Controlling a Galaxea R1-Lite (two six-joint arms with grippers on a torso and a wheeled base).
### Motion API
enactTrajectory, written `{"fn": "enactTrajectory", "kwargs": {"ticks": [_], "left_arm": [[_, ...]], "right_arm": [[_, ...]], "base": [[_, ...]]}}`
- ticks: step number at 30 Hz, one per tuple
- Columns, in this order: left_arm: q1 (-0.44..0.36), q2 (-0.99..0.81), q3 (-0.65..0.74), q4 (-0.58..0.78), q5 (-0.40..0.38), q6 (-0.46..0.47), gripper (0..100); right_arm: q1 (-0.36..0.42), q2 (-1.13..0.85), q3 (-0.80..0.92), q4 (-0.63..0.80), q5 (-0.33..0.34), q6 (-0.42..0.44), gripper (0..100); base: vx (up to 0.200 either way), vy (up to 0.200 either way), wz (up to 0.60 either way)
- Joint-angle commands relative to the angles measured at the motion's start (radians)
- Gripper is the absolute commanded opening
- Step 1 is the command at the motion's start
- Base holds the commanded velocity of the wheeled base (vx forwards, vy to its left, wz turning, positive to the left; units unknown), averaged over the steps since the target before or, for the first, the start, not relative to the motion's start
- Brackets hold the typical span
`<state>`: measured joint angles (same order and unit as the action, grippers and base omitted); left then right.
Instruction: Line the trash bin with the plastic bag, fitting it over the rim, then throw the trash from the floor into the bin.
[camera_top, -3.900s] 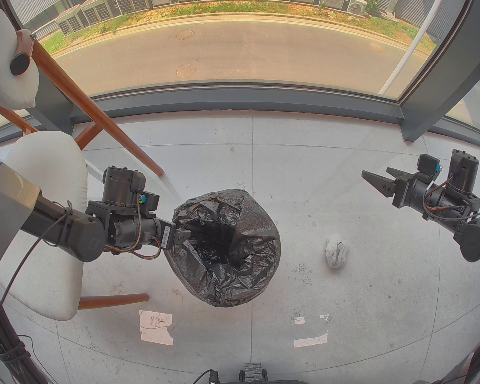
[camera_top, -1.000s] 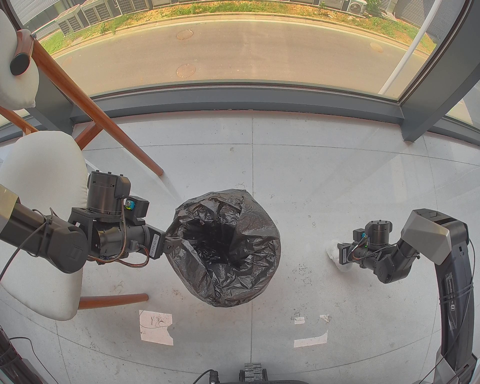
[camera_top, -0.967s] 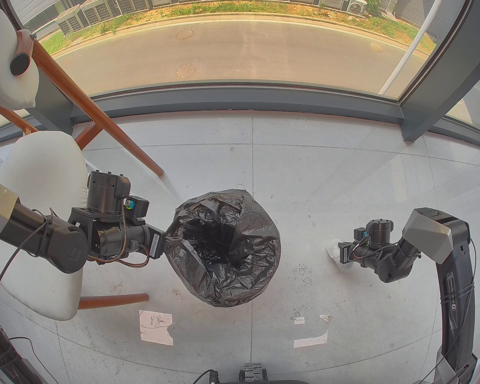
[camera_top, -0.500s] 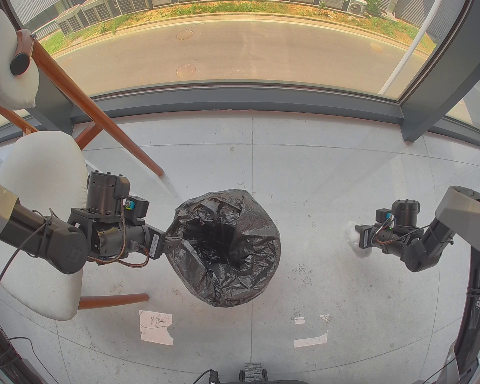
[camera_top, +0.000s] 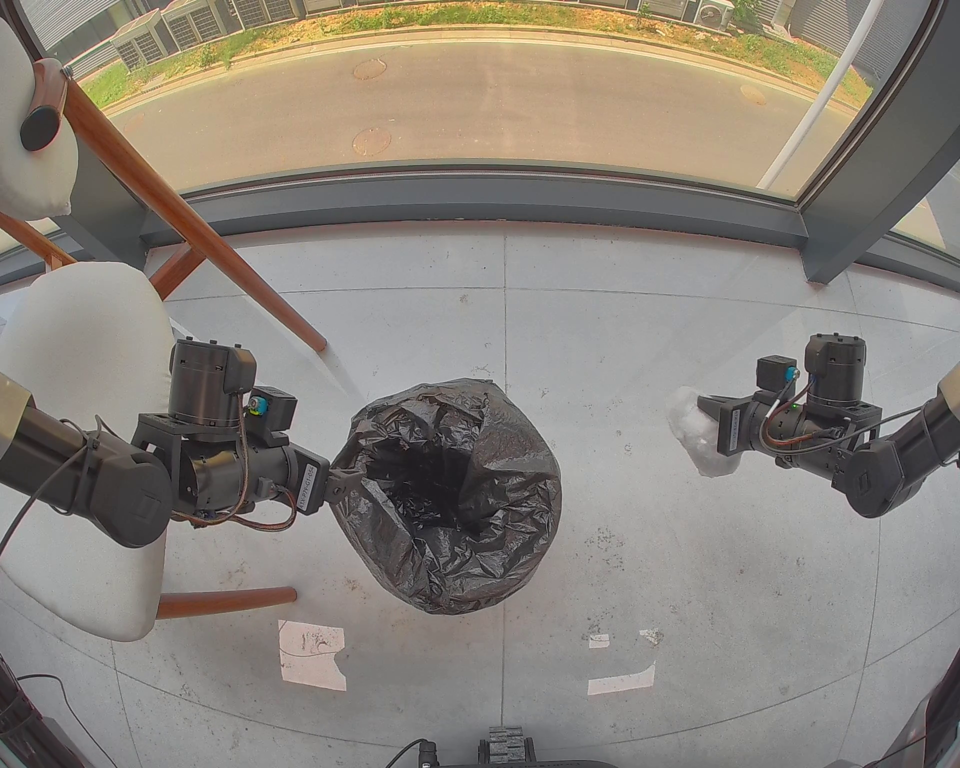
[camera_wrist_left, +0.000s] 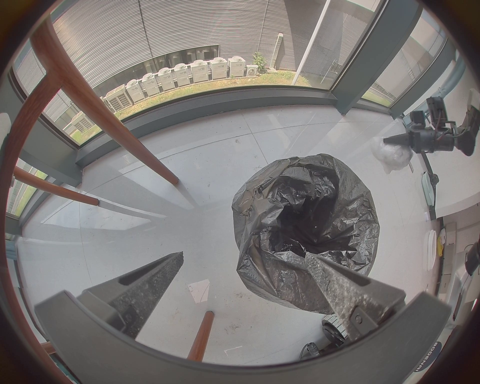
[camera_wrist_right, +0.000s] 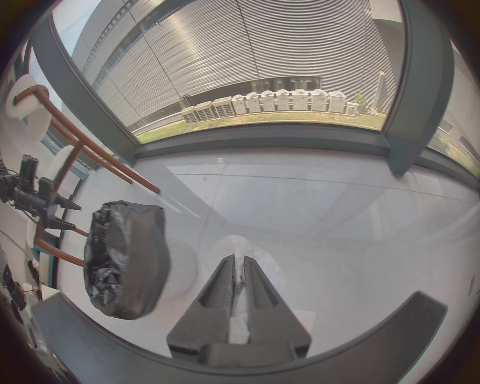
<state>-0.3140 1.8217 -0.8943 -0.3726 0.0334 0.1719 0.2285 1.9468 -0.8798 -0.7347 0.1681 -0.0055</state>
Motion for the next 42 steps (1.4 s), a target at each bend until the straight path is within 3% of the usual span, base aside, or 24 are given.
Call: {"fn": "enactTrajectory", "kwargs": {"ticks": [1, 24, 42], "left_arm": [[-0.005, -0.005, 0.000, -0.002, 0.000, 0.001, 100], [-0.008, -0.009, 0.005, -0.002, -0.001, 0.001, 100], [-0.008, -0.009, 0.005, 0.000, -0.006, 0.001, 100]], "right_arm": [[0.100, -0.063, -0.004, 0.014, -0.004, 0.002, 0], [0.408, 0.060, -0.148, 0.012, -0.005, -0.004, 0], [0.496, 0.170, -0.222, 0.000, -0.005, -0.002, 0]], "base": [[0.000, 0.000, 0.00], [0.000, 0.000, 0.00], [0.000, 0.000, 0.00]]}}
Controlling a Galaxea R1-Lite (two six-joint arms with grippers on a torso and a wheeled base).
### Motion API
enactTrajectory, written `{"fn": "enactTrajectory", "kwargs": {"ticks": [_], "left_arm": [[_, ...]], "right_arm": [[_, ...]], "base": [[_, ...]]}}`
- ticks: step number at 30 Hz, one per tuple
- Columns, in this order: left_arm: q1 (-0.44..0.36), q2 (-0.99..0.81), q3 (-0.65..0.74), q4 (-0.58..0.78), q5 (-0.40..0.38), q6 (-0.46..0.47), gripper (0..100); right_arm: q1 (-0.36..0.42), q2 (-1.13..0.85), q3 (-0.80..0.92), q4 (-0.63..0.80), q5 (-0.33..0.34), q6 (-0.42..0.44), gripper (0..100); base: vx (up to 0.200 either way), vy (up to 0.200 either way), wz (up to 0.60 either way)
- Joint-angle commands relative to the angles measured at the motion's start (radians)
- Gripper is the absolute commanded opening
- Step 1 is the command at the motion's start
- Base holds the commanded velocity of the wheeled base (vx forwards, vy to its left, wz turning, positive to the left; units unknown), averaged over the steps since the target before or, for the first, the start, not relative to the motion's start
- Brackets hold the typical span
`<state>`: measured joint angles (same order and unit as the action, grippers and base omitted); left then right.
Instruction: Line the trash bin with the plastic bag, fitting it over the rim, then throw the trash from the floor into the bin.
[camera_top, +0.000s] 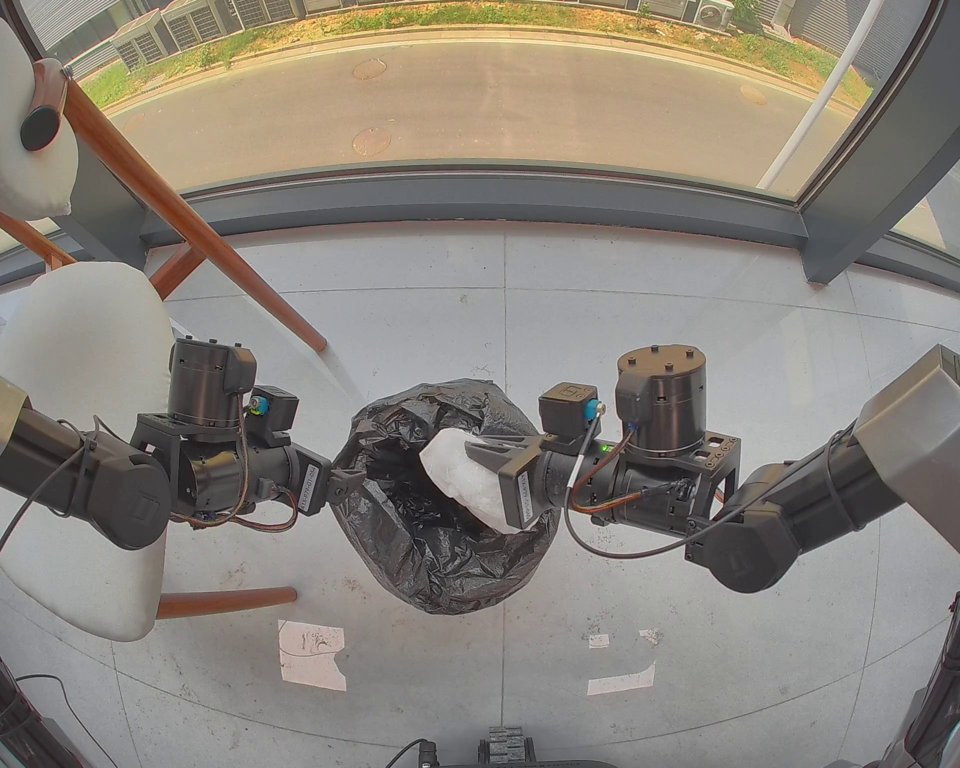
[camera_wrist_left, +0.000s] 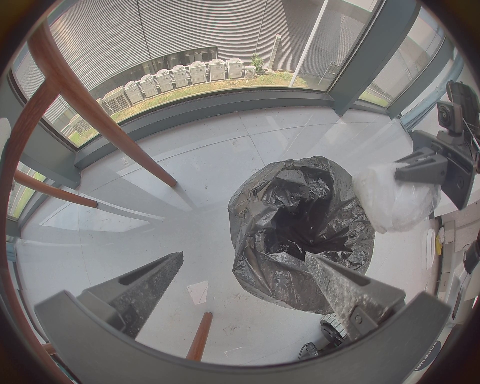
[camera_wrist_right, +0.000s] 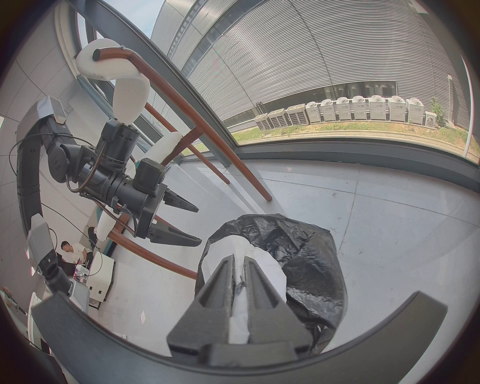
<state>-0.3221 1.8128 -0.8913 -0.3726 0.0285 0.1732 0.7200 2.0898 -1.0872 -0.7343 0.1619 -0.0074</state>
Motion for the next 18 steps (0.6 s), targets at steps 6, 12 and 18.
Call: {"fn": "enactTrajectory", "kwargs": {"ticks": [6, 12, 18], "left_arm": [[0.000, 0.000, 0.002, 0.000, -0.013, 0.000, 100], [-0.002, 0.000, 0.003, -0.002, -0.015, 0.002, 100], [-0.008, -0.026, 0.031, -0.003, -0.044, 0.017, 100]], "right_arm": [[-0.002, 0.050, -0.045, -0.001, 0.001, 0.003, 0], [-0.008, 0.050, -0.042, -0.001, 0.001, 0.004, 100], [-0.013, 0.039, -0.060, -0.005, -0.015, 0.007, 100]], "base": [[0.000, 0.000, 0.00], [0.000, 0.000, 0.00], [0.000, 0.000, 0.00]]}}
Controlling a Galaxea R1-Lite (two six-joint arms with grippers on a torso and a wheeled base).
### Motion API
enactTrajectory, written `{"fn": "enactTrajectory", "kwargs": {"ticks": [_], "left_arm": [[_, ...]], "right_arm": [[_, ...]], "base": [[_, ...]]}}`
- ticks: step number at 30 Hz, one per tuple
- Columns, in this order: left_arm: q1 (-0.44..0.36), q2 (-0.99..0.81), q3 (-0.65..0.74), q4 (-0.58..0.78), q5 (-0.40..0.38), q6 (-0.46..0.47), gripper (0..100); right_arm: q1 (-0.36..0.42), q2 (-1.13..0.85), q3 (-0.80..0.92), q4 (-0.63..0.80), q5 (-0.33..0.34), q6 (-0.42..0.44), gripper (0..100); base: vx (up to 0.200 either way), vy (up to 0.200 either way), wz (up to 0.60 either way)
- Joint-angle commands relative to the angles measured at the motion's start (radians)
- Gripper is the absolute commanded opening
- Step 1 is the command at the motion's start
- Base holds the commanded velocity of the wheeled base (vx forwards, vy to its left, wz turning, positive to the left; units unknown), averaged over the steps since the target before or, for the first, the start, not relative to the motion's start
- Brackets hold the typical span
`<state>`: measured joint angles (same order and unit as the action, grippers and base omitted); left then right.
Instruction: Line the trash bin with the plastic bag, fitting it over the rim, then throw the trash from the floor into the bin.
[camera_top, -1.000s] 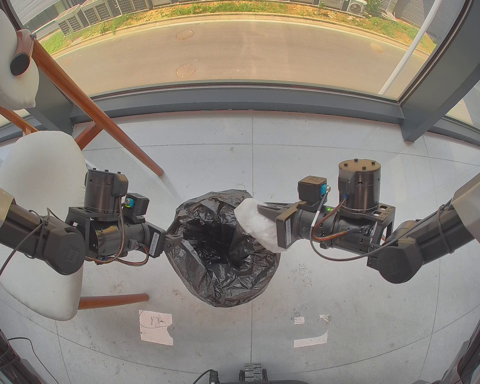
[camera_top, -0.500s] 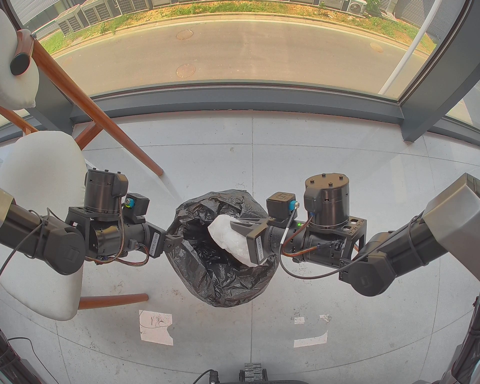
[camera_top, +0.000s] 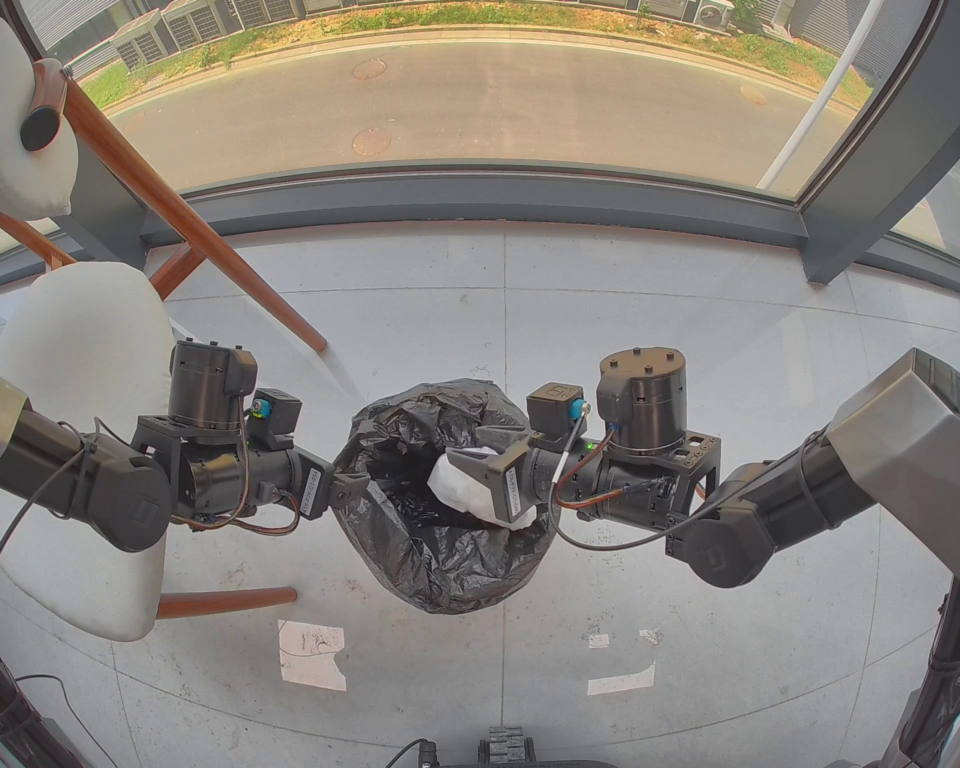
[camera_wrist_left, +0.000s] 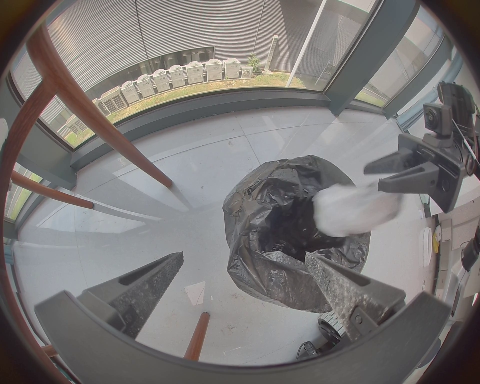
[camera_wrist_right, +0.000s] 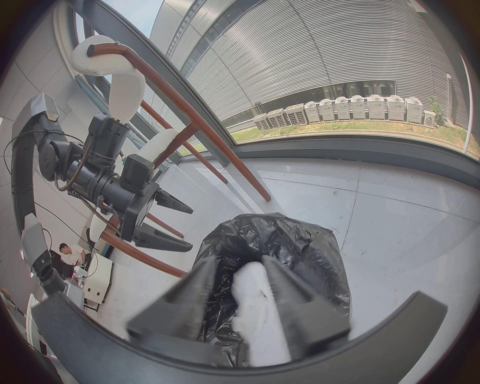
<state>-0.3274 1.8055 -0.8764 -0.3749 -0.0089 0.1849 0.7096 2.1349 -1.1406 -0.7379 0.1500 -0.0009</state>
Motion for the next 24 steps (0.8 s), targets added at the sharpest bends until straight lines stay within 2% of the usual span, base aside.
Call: {"fn": "enactTrajectory", "kwargs": {"ticks": [1, 6, 13, 24], "left_arm": [[-0.004, -0.032, 0.037, -0.004, -0.011, 0.015, 100], [-0.004, -0.068, 0.060, -0.006, -0.014, 0.019, 100], [-0.004, -0.157, 0.134, -0.007, -0.051, 0.036, 100], [-0.005, -0.408, 0.297, 0.005, -0.055, 0.047, 100]], "right_arm": [[-0.012, -0.013, -0.010, -0.002, -0.006, 0.001, 100], [-0.027, -0.061, -0.004, 0.000, -0.020, 0.013, 100], [-0.039, -0.204, 0.058, 0.002, -0.095, 0.113, 100], [-0.099, -0.484, 0.294, 0.002, -0.116, 0.101, 100]], "base": [[0.000, 0.000, 0.00], [0.000, 0.000, 0.00], [0.000, 0.000, 0.00], [0.000, 0.000, 0.00]]}}
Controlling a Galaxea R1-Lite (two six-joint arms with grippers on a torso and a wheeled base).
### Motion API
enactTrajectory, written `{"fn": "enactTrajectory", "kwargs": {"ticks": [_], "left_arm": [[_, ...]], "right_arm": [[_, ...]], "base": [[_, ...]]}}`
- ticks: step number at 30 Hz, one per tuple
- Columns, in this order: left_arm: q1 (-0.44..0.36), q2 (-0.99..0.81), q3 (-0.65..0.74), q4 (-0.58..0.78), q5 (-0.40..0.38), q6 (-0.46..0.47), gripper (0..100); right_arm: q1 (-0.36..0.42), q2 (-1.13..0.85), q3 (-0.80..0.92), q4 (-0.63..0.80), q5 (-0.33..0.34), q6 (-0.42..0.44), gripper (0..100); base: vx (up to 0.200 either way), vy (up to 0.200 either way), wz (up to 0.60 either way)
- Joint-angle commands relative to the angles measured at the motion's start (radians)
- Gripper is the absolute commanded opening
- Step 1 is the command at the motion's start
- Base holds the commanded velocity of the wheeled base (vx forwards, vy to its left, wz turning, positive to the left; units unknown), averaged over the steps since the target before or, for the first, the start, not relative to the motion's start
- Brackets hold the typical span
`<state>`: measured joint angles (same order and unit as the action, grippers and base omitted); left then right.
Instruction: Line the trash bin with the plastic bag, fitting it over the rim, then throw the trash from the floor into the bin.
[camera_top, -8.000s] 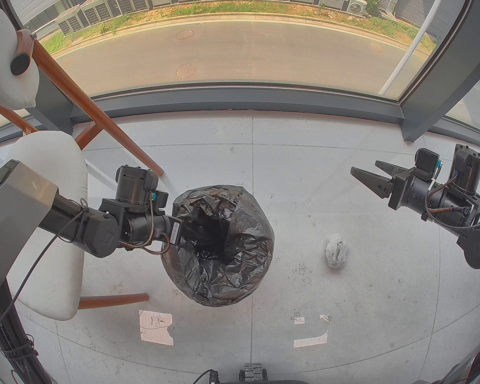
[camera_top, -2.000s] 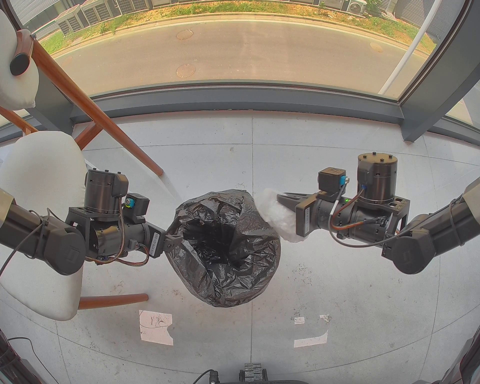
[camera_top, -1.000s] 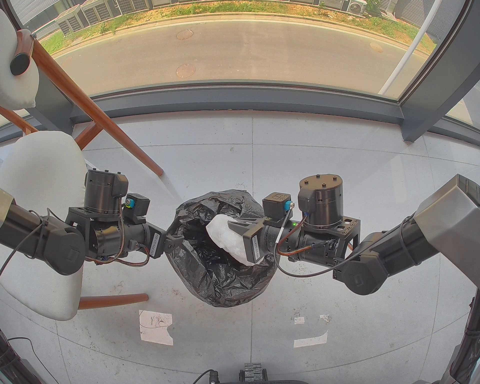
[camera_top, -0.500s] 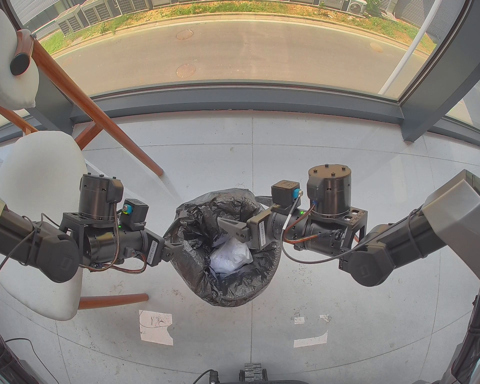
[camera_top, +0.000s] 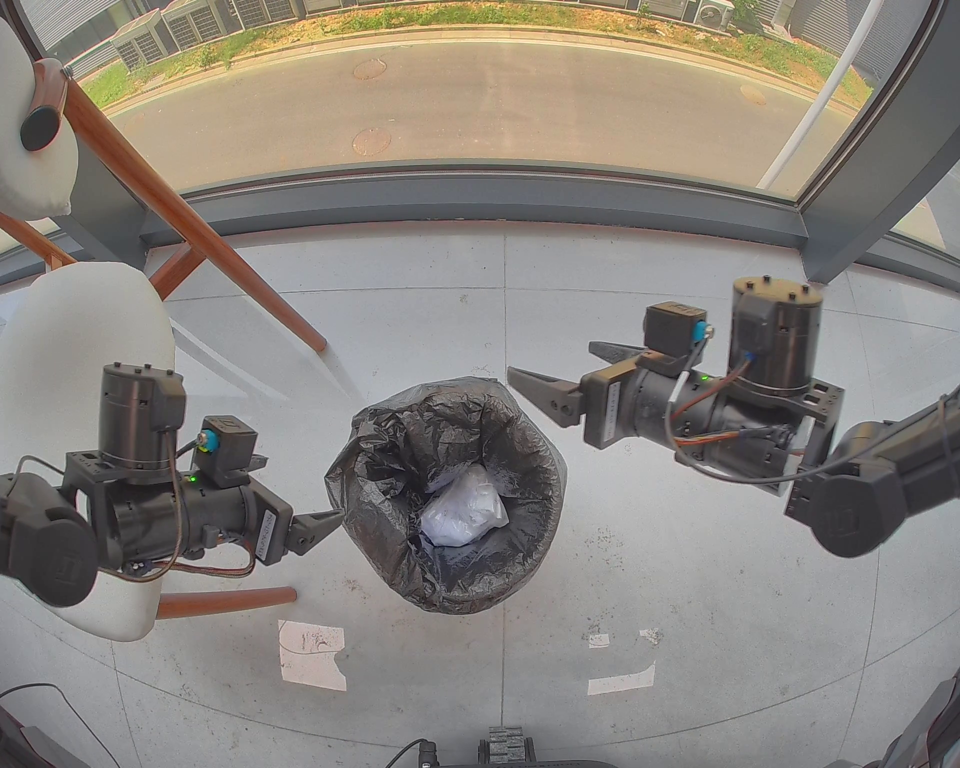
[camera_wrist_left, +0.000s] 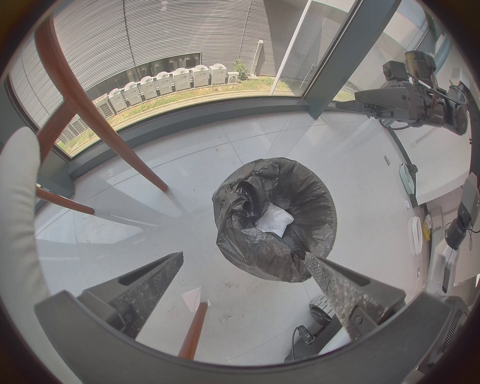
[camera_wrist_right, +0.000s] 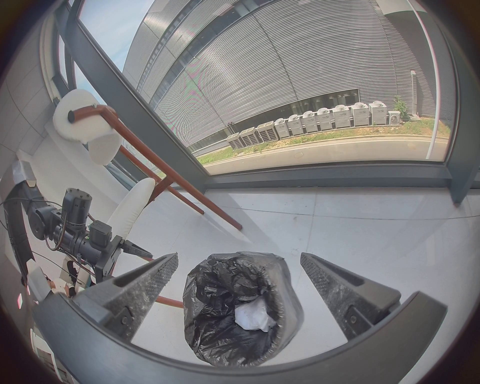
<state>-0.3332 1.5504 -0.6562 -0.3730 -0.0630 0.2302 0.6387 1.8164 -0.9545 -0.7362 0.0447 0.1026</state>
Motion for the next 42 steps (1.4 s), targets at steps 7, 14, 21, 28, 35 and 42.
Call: {"fn": "enactTrajectory", "kwargs": {"ticks": [7, 14, 21, 28, 35, 42], "left_arm": [[0.010, -0.339, 0.190, 0.014, -0.001, -0.006, 100], [0.095, -0.579, 0.277, 0.085, 0.011, -0.015, 100], [0.263, -0.737, 0.354, 0.086, 0.008, -0.034, 100], [0.269, -0.945, 0.489, 0.077, 0.011, -0.074, 100], [0.272, -1.170, 0.569, 0.083, 0.012, -0.086, 100], [0.269, -1.399, 0.625, 0.149, 0.003, -0.094, 100]], "right_arm": [[-0.116, -0.324, 0.232, 0.000, -0.016, -0.004, 100], [-0.283, -0.509, 0.411, 0.000, -0.014, -0.003, 100], [-0.427, -0.698, 0.603, 0.004, 0.001, -0.004, 100], [-0.534, -0.917, 0.770, 0.011, 0.004, -0.006, 100], [-0.565, -1.171, 0.954, 0.018, 0.009, -0.072, 100], [-0.568, -1.460, 0.942, 0.342, 0.007, -0.087, 100]], "base": [[0.000, 0.000, 0.00], [0.000, 0.000, 0.00], [0.000, 0.000, 0.00], [0.000, 0.000, 0.00], [0.000, 0.000, 0.00], [0.000, 0.000, 0.00]]}}
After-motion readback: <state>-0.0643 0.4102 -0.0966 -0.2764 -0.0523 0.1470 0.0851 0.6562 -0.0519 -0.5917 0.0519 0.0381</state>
